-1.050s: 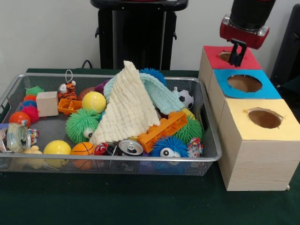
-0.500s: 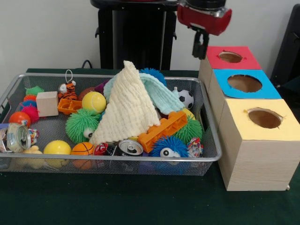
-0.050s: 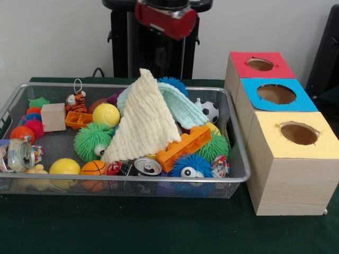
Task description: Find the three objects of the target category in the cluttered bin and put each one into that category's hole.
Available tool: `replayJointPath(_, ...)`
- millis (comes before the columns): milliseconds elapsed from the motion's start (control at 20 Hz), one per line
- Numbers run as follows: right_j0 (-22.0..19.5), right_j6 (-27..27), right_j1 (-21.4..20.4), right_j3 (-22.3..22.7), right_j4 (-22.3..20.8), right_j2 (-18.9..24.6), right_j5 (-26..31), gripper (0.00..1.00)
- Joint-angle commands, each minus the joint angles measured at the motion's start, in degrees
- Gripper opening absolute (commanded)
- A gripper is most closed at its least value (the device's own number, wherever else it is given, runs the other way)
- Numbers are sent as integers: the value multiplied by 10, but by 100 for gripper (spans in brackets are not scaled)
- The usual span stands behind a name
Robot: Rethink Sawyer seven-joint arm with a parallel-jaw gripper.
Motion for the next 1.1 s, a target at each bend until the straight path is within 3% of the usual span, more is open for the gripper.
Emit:
replayJointPath(50, -57, -140, 47, -55, -94, 66, -10, 0)
replayJointPath(100, -66, -146, 49, -60, -104, 74, -15, 0)
replayJointPath(150, -78, -152, 51, -68, -124, 90, 3, 100)
replayJointPath(400, -92, -144, 38, -73, -109, 106, 56, 100)
replayJointPath(650, -124, -154, 40, -81, -99, 147, 62, 100)
replayJointPath(900, -166, -194, 72, -116, -116, 183, 73, 100)
replayJointPath(1100, -184, -213, 98, -153, -154, 190, 76, 100)
